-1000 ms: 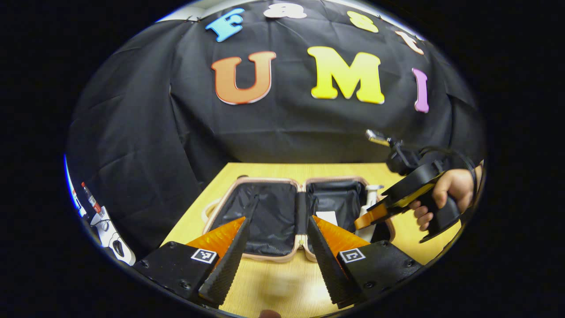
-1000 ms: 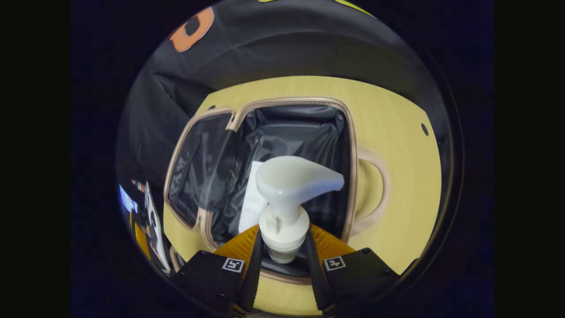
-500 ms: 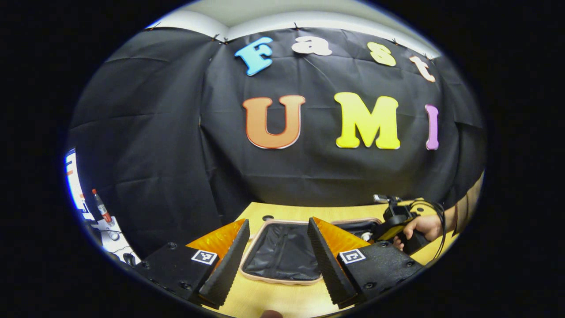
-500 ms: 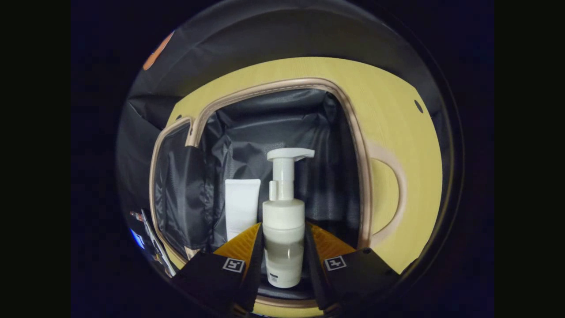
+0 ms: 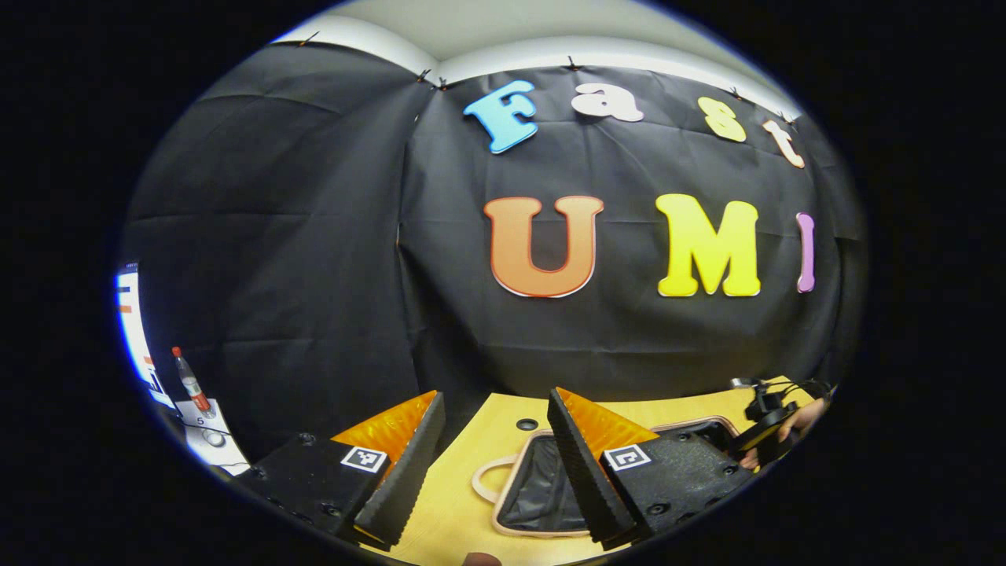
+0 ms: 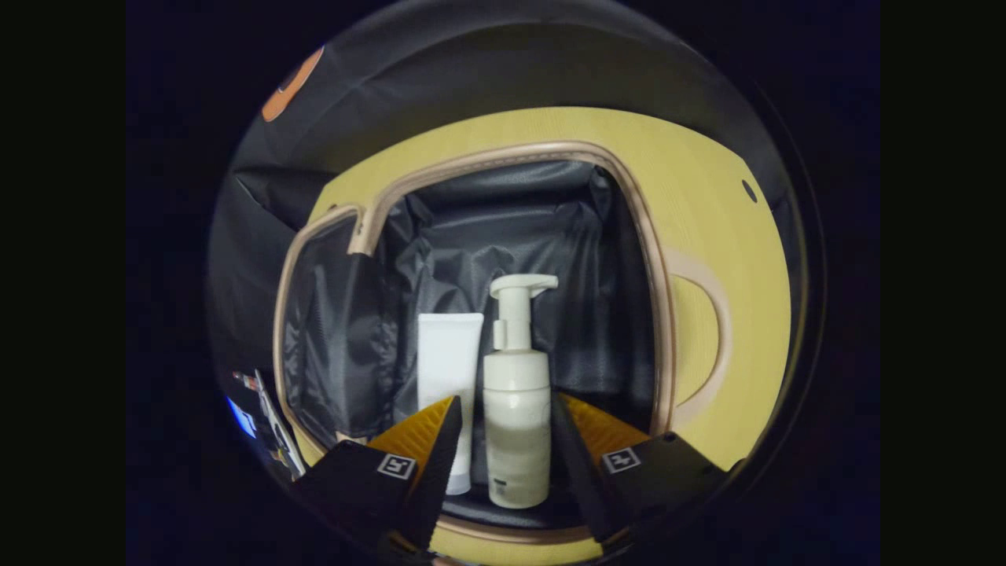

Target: First open the suitcase, pack the skin care products into it, and then close the suitcase.

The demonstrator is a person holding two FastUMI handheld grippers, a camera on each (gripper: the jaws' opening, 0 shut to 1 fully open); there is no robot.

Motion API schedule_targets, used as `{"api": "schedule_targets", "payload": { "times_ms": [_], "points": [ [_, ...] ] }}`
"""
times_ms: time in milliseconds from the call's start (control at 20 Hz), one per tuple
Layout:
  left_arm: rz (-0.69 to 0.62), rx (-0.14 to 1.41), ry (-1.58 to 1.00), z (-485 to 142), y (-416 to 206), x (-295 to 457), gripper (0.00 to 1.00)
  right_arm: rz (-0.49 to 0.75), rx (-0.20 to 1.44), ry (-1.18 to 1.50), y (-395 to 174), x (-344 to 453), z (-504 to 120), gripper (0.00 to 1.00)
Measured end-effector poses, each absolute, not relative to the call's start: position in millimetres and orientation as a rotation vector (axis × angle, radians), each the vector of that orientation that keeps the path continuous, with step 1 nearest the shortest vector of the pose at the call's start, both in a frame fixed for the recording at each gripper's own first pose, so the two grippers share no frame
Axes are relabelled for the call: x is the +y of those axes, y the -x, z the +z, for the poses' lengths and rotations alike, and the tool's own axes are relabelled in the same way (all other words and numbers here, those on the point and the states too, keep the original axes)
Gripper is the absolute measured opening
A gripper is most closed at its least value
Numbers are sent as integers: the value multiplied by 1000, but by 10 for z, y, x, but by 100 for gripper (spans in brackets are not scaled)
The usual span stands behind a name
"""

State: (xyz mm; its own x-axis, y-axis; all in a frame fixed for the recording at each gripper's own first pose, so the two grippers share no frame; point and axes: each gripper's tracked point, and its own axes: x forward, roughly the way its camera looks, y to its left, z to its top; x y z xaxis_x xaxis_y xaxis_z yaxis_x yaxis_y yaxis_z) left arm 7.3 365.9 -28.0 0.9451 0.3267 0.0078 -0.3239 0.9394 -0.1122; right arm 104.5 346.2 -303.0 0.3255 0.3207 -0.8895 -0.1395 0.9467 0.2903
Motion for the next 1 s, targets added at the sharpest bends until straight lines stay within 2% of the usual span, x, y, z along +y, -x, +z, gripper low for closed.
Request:
{"api": "schedule_targets", "payload": {
  "times_ms": [50,100,150,200,250,300,350,450,500,550,750,800,850,900,950,1000],
  "points": [
    [327,-2,138,-397,-170,3765,85,331,1175,-158,-1010,3435,-2907,73],
    [315,38,171,-568,-274,3856,86,361,1141,-141,-943,3421,-2766,72],
    [318,61,201,-741,-355,3963,87,392,1100,-126,-876,3389,-2615,79],
    [314,83,235,-903,-467,4068,88,423,1059,-113,-789,3337,-2445,77],
    [308,109,280,-1094,-569,4129,92,454,1015,-97,-686,3255,-2287,81],
    [296,146,336,-1303,-658,4173,94,481,973,-80,-582,3164,-2129,77],
    [292,184,409,-1533,-740,4216,97,499,937,-63,-464,3052,-1992,81],
    [298,248,583,-1913,-835,4313,98,528,875,-29,-226,2775,-1757,81],
    [295,269,690,-2093,-891,4337,99,518,844,2,-150,2577,-1677,77],
    [272,284,814,-2243,-931,4297,99,495,818,27,-110,2360,-1598,81],
    [133,264,1257,-2527,-1132,4086,98,370,785,-25,98,1689,-1393,82],
    [128,262,1297,-2555,-1127,4093,98,345,790,-62,145,1582,-1382,77],
    [127,268,1309,-2590,-1127,4073,98,317,799,-93,212,1459,-1386,81],
    [126,281,1320,-2592,-1154,4042,97,294,809,-118,259,1357,-1403,77],
    [115,298,1337,-2595,-1159,4007,96,272,822,-138,289,1291,-1442,81],
    [106,310,1350,-2609,-1159,3977,96,254,831,-157,308,1226,-1476,77]
  ]
}}
